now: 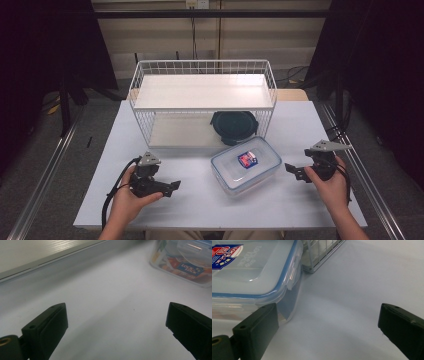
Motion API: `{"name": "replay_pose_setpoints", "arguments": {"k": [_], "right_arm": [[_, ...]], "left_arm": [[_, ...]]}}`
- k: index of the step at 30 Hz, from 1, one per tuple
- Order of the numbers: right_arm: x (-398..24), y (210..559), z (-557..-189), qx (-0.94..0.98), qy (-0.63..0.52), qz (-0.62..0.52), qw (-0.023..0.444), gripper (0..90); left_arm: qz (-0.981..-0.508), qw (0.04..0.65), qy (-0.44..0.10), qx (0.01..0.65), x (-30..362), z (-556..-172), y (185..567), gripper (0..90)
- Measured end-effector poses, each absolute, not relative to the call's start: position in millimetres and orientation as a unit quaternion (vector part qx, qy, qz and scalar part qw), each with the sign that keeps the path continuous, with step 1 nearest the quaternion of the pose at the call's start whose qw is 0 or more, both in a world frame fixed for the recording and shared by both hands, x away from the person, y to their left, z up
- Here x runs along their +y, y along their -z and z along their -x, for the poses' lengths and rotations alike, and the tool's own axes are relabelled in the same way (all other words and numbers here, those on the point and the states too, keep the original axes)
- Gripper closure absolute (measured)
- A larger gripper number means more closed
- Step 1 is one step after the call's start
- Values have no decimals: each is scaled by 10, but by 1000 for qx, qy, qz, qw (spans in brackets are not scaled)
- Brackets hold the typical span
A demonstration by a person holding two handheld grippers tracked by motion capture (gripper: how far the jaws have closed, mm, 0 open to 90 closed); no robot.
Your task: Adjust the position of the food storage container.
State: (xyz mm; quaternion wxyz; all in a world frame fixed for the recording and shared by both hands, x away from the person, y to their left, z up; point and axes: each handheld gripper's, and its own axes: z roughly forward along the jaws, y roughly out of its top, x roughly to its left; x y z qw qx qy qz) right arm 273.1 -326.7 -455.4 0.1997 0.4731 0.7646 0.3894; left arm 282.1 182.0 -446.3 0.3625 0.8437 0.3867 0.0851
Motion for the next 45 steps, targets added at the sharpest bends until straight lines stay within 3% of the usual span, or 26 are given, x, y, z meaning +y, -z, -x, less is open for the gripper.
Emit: {"name": "replay_pose_setpoints", "arguments": {"k": [13,15,18,19,20,21,23,24,25,26,45], "right_arm": [[-3301,4553,-2766,761,-377,-487,204,57],[-3291,4546,-2784,763,-377,-486,200,99],[-3280,4532,-2795,763,-382,-481,200,314],[-3280,4532,-2795,763,-382,-481,200,314],[-3273,4515,-2787,770,-382,-468,207,501],[-3273,4515,-2787,770,-382,-468,207,501],[-3247,4512,-2770,776,-379,-458,211,668],[-3209,4522,-2762,787,-379,-442,204,838],[-3209,4522,-2762,787,-379,-442,204,838],[-3170,4534,-2760,789,-384,-442,185,900],[-2914,4562,-3038,810,-371,-415,188,900]], "left_arm": [[-841,370,-79,387,1733,-2777,4459,40],[-845,371,-76,378,1727,-2789,4448,40],[-840,373,-78,387,1692,-2792,4465,40],[-843,371,-76,381,1693,-2803,4473,40],[-847,362,-79,381,1682,-2805,4484,40],[-847,362,-79,381,1682,-2805,4484,40],[-847,365,-76,380,1673,-2811,4497,40],[-847,365,-77,379,1671,-2818,4499,40],[-847,365,-77,379,1671,-2818,4499,40],[-846,366,-74,381,1668,-2824,4500,40],[-843,372,-67,382,1681,-2850,4503,40]]}}
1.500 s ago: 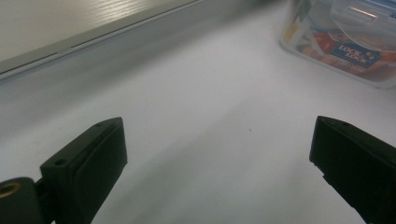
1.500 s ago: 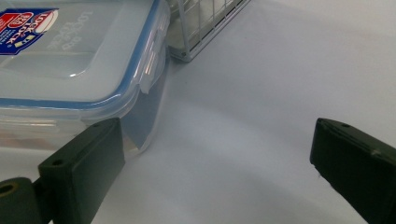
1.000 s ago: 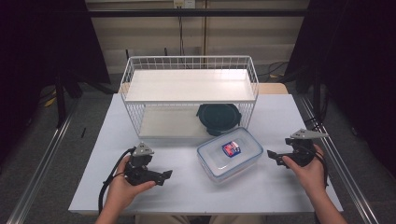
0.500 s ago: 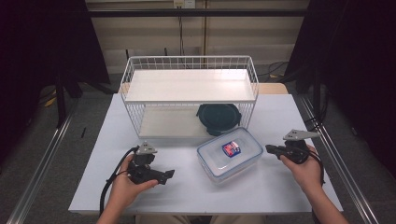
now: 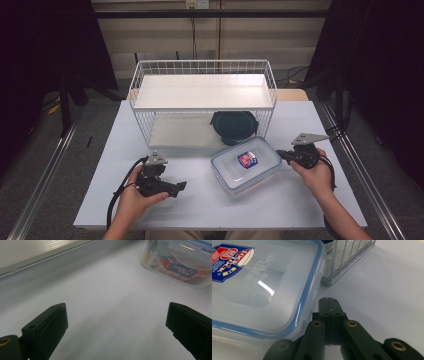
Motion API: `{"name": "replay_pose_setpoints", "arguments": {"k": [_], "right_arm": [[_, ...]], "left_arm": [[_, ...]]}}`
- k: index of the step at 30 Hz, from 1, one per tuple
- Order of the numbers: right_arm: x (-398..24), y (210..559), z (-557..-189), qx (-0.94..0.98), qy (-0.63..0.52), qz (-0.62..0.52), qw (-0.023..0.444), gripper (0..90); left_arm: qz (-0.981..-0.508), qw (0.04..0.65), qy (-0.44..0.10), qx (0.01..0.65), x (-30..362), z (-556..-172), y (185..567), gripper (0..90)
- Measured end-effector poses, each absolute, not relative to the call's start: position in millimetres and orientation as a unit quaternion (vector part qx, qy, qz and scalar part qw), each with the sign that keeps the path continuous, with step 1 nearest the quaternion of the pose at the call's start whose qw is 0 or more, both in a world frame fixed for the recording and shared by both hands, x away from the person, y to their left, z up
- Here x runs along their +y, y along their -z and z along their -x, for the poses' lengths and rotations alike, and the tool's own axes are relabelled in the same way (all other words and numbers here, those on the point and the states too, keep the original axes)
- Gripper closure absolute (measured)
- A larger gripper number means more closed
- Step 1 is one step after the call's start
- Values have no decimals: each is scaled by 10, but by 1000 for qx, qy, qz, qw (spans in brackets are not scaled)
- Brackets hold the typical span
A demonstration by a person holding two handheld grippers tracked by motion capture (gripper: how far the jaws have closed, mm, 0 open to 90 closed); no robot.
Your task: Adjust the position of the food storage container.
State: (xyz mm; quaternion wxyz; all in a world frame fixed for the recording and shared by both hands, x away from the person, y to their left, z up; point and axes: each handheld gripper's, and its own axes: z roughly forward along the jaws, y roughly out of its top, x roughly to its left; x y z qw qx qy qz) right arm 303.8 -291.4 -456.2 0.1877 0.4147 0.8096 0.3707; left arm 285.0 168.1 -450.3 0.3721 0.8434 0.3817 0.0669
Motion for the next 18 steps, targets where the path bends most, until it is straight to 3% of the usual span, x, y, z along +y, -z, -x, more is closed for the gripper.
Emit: {"name": "replay_pose_setpoints", "arguments": {"k": [18], "right_arm": [[-2889,4559,-2837,808,-378,-415,178,900]], "left_arm": [[-847,369,-60,377,1654,-2869,4490,40]]}}
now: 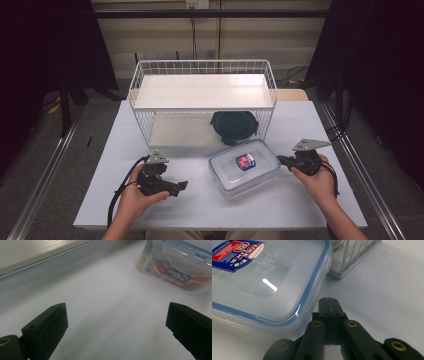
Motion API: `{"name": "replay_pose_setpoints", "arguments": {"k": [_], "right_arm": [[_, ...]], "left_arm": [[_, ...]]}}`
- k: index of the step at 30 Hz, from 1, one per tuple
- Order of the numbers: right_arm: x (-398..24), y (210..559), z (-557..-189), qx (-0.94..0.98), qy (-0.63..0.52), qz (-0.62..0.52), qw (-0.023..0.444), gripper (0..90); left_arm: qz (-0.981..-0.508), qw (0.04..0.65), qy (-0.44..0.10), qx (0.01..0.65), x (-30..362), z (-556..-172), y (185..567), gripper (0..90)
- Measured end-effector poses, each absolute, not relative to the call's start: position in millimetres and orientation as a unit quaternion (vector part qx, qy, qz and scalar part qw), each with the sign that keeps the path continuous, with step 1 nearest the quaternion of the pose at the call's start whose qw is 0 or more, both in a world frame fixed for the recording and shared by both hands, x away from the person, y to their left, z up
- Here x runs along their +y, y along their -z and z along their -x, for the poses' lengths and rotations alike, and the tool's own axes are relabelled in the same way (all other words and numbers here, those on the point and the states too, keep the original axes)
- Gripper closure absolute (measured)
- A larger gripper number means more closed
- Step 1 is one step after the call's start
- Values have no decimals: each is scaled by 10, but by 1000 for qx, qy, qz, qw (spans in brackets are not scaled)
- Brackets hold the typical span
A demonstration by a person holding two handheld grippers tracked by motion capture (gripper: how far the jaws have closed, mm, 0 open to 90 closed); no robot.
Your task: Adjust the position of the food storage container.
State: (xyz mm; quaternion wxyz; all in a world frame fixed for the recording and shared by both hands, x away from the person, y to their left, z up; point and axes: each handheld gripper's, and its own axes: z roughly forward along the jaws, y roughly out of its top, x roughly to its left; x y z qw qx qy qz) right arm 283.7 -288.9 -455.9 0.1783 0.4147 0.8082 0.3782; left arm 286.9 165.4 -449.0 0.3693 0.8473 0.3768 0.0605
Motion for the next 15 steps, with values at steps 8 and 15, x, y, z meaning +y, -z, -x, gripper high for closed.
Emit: {"name": "replay_pose_setpoints", "arguments": {"k": [8,15], "right_arm": [[-2870,4545,-2710,814,-372,-409,178,900],[-2813,4549,-2626,814,-377,-408,171,900]], "left_arm": [[-848,367,-60,378,1641,-2854,4481,40],[-847,369,-46,379,1626,-2855,4470,41]]}}
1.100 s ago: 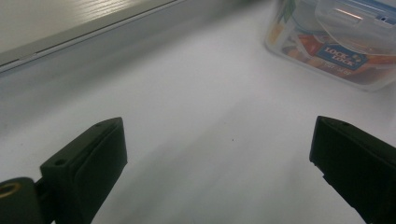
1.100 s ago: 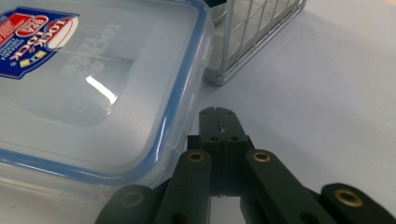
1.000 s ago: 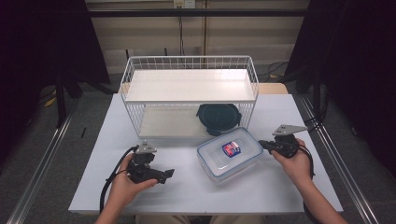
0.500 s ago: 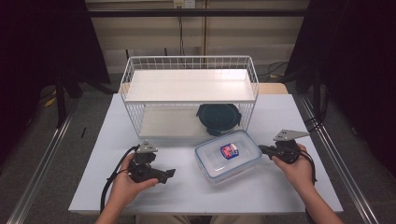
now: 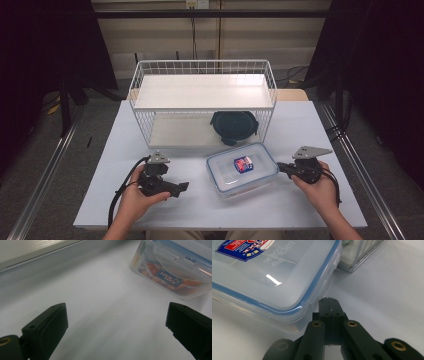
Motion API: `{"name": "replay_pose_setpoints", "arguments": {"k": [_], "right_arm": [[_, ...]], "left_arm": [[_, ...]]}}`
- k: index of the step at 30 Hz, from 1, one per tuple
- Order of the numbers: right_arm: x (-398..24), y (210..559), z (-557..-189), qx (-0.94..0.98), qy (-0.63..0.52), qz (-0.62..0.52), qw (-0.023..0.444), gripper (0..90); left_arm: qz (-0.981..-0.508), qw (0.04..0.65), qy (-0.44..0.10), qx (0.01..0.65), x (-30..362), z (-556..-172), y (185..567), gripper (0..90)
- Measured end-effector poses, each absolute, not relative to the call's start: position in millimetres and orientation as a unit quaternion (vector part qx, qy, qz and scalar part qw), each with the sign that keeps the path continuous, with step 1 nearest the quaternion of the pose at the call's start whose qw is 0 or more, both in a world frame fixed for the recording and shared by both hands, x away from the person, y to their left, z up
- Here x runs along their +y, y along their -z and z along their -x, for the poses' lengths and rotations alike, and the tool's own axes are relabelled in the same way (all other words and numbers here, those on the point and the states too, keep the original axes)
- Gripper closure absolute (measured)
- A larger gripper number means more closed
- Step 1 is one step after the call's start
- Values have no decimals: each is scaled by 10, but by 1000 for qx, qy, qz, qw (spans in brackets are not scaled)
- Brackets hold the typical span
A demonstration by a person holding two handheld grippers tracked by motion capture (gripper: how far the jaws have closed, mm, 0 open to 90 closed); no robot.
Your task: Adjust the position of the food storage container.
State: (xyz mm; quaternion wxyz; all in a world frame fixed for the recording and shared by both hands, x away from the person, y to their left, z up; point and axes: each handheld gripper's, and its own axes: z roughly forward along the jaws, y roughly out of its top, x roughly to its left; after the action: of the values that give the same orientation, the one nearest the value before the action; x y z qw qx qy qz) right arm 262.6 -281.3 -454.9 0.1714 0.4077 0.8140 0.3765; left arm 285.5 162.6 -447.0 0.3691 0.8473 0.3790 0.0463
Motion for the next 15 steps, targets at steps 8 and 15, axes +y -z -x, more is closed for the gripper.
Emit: {"name": "replay_pose_setpoints", "arguments": {"k": [8,15], "right_arm": [[-2588,4536,-2565,824,-381,-390,154,900],[-2446,4539,-2535,828,-386,-379,144,900]], "left_arm": [[-844,368,-36,388,1651,-2863,4453,41],[-831,382,-31,403,1666,-2860,4440,41]]}}
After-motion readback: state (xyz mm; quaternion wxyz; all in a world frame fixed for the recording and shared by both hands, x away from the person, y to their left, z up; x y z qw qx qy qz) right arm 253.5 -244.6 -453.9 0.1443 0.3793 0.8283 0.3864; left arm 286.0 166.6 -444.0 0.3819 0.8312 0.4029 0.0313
